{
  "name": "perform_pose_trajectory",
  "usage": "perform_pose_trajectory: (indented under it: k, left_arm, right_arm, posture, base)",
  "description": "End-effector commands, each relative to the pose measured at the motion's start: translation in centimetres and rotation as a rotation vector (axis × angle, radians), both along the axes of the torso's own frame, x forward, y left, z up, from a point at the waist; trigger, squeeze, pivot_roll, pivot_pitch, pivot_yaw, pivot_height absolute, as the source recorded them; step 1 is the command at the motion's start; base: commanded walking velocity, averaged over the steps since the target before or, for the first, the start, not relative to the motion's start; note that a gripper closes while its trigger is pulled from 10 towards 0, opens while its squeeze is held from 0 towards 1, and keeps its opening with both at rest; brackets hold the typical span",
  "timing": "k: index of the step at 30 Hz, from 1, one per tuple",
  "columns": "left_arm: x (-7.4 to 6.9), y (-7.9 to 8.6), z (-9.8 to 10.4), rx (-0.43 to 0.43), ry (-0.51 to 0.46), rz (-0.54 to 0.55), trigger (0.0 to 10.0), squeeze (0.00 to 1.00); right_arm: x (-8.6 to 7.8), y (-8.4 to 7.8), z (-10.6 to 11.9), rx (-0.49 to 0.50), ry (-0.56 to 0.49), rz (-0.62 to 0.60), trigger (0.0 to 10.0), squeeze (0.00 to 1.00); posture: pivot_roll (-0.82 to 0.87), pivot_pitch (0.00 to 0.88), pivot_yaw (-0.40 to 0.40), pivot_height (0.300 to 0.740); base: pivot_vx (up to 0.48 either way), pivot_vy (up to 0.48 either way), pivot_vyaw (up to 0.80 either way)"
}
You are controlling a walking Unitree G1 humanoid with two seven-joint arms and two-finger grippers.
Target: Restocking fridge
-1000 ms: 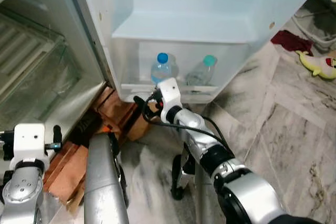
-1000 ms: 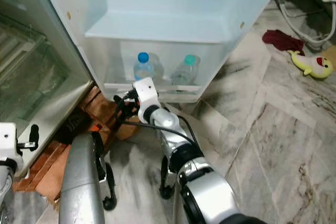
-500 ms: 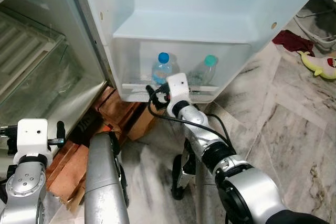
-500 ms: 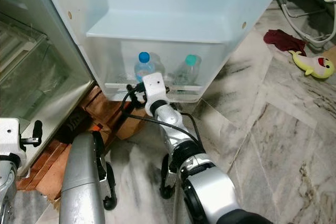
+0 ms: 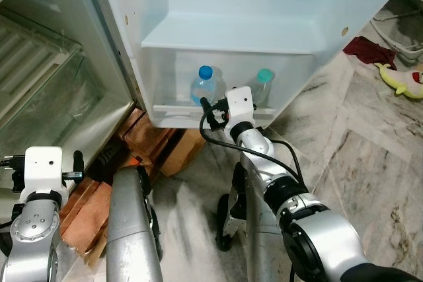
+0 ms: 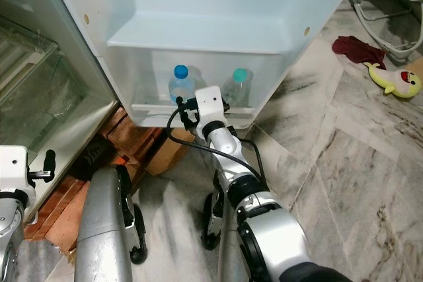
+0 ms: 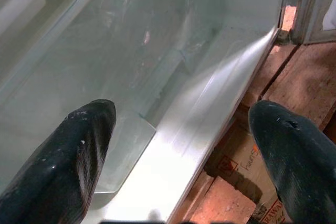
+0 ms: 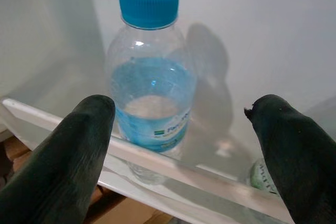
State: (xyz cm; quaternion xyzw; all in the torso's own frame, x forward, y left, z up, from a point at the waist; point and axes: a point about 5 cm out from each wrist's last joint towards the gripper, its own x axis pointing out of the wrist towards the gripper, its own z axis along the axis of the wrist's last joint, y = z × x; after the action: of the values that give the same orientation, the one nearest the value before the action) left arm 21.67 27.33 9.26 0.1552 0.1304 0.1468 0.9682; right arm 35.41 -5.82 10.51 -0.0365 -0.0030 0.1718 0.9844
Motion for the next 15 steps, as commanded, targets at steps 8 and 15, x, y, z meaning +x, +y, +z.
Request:
perform_pose_trajectory:
  k: [8, 15]
  left_arm:
    - [0.6, -1.8, -0.2, -0.053, -0.030, -0.115, 10.0, 0.00]
    - [2.0, -3.2, -0.3, -0.084, -0.054, -0.177, 10.0, 0.00]
  right_arm:
    - [-2.3, -2.2, 0.6, 0.128, -0.095, 0.098, 10.0, 0.00]
    - [-5.6, -2.8, 1.3, 0.148, -0.157, 0.199, 10.0, 0.00]
  posture:
    - [0.16, 0.248, -0.088, 0.539]
    - [0.10, 0.193, -0.053, 0.539]
  base:
    - [0.000, 0.000, 0.00]
    - [0.000, 0.000, 0.00]
